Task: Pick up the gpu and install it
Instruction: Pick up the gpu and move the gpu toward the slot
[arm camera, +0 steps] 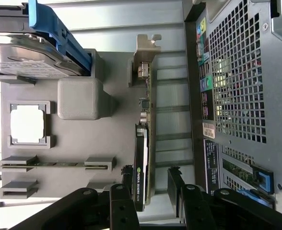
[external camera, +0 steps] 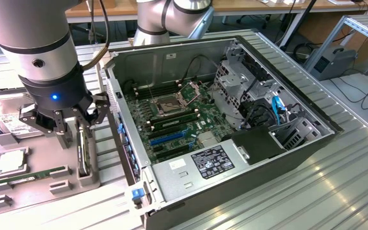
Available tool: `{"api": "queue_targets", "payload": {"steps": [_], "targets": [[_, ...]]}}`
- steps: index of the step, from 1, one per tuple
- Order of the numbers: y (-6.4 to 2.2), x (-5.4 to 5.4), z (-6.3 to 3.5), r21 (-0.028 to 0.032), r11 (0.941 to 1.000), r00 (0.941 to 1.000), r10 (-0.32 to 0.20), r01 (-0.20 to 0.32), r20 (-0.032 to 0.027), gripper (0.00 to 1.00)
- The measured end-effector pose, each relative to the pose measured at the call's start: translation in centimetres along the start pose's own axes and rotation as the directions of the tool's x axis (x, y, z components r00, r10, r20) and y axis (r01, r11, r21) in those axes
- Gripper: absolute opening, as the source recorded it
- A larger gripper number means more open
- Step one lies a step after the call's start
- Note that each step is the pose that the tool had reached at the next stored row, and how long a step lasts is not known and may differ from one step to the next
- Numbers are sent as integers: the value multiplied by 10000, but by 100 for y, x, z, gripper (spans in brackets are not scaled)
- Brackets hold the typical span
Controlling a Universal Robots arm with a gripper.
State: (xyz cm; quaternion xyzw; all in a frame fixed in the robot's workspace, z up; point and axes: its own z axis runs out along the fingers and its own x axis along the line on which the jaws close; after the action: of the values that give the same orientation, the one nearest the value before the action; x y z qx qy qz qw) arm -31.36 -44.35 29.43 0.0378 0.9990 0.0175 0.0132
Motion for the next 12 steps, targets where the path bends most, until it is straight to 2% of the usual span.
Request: {"api": "queue_targets", "payload": {"steps": [12], "targets": [[-1, 1, 37, 3, 10000, 10000, -1, 1, 0, 42]]}}
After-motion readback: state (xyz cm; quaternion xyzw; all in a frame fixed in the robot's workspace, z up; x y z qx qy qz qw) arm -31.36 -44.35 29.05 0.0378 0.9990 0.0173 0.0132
